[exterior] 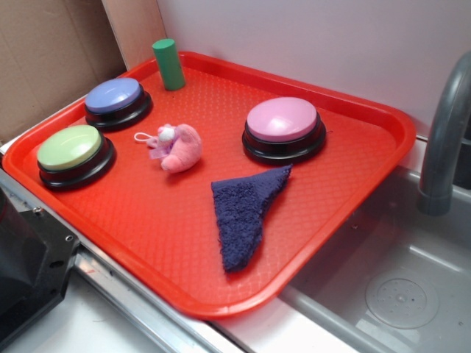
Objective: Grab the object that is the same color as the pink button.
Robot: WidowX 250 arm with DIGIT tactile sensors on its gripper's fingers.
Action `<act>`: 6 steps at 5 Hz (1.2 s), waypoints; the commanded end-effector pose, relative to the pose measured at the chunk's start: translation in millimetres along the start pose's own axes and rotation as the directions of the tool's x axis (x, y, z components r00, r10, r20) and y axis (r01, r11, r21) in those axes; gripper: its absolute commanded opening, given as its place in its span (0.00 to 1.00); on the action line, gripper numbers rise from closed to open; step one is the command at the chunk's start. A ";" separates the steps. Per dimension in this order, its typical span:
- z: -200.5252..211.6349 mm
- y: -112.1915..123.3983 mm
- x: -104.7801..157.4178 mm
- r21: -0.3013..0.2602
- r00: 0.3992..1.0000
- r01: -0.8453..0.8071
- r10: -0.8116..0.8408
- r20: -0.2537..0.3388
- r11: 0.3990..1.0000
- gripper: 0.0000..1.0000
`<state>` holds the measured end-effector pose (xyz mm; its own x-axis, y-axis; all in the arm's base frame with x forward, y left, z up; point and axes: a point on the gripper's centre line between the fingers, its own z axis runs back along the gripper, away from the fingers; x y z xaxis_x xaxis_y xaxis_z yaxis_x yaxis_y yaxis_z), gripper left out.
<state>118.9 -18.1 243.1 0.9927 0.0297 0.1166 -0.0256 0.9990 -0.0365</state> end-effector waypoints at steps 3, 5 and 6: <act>-31.6 28.7 54.1 -0.016 0.876 -0.478 0.478 0.071 0.878 1.00; -84.7 42.8 57.4 0.087 0.540 -0.839 0.842 0.001 0.538 1.00; -113.2 35.5 53.7 0.093 0.494 -0.865 0.869 -0.017 0.493 1.00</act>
<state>189.0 11.7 131.6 0.4693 0.8830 -0.0041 -0.8830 0.4693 0.0011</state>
